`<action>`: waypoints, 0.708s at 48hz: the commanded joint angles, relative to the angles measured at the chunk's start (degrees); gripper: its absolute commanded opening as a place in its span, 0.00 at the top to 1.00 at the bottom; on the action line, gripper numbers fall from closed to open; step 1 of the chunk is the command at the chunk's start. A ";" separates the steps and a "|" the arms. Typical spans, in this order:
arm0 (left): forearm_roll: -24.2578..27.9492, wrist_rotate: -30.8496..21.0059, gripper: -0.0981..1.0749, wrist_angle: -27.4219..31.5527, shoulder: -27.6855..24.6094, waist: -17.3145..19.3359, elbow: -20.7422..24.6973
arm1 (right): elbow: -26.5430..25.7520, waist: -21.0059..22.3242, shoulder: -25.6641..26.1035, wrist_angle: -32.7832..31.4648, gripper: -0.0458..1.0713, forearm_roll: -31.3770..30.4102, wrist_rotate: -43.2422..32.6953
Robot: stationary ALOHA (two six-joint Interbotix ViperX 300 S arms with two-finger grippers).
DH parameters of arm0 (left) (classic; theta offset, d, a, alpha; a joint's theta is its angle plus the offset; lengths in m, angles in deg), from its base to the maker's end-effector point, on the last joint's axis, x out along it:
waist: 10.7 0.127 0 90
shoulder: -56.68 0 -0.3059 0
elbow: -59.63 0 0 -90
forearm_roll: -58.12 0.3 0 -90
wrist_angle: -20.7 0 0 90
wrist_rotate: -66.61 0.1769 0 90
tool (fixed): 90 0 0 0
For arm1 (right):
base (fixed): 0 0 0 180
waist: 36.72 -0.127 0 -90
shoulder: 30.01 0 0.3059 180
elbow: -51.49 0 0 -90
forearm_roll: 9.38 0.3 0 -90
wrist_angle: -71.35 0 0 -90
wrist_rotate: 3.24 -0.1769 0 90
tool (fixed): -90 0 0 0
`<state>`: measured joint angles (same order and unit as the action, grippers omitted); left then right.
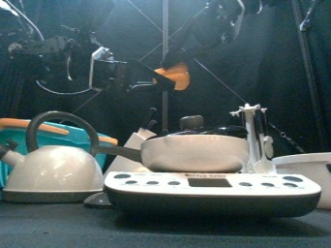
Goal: Hand over squash half to other hand
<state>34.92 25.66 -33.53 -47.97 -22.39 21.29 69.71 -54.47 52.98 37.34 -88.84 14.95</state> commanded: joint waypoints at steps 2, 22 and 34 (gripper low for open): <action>0.00 0.09 0.32 -0.53 0.35 -0.18 1.23 | -1.49 0.44 0.88 0.00 0.50 0.18 -0.09; 0.09 0.09 0.43 -0.53 0.70 -0.18 1.14 | -0.44 1.23 0.88 2.99 0.49 1.58 0.00; 0.00 0.00 0.45 -0.53 0.70 -0.18 0.97 | -0.44 1.49 0.88 3.60 0.49 1.76 0.00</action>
<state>34.83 25.83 -33.44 -48.06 -22.65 21.20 69.62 -53.24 53.07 40.59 -87.34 15.04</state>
